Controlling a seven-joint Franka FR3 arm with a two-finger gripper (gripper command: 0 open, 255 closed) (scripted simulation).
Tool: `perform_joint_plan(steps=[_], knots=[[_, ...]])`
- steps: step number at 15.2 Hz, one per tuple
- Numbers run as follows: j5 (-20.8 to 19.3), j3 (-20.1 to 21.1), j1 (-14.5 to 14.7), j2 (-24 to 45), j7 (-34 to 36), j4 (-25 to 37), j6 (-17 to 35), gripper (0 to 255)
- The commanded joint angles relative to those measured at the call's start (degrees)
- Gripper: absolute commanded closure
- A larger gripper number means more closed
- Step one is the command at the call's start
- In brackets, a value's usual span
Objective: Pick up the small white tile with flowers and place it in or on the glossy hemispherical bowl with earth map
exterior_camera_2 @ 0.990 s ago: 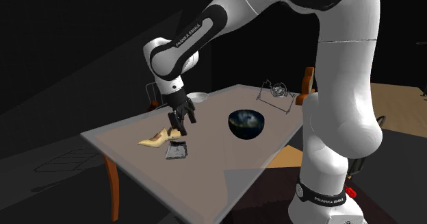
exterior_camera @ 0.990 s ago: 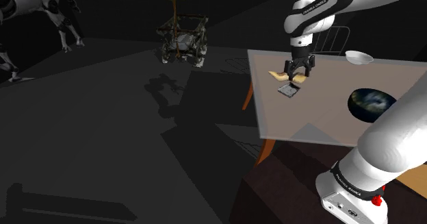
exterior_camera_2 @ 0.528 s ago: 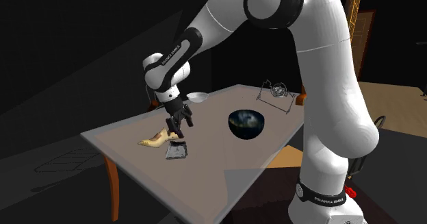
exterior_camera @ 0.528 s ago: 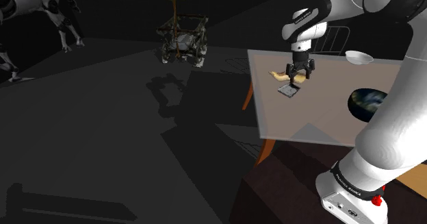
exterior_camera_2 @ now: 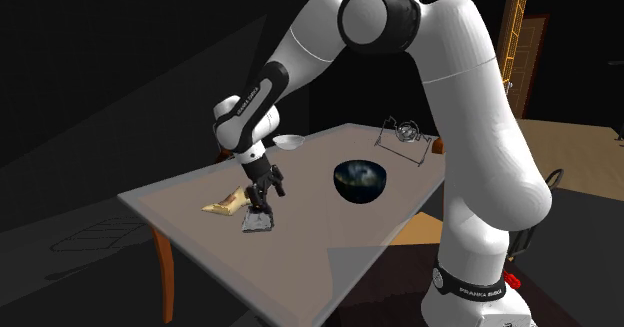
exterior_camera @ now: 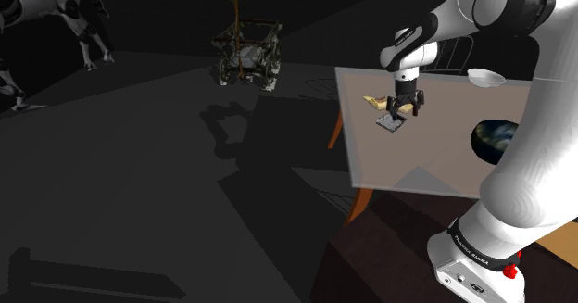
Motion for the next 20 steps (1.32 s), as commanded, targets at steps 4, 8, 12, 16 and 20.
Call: perform_joint_plan(steps=[4, 8, 12, 16, 20], knots=[[0.0, 0.0, -0.1, 0.3, -0.1, -0.7, 1.1, 0], [0.0, 0.0, -0.1, 0.3, -0.1, -0.7, 1.1, 0], [0.0, 0.0, -0.1, 0.3, -0.1, -0.7, 1.1, 255], [0.0, 0.0, -0.1, 0.3, -0.1, -0.7, 1.1, 255], [2.5, -0.3, 0.2, 1.4, 5.6, 0.5, 1.8, 0]])
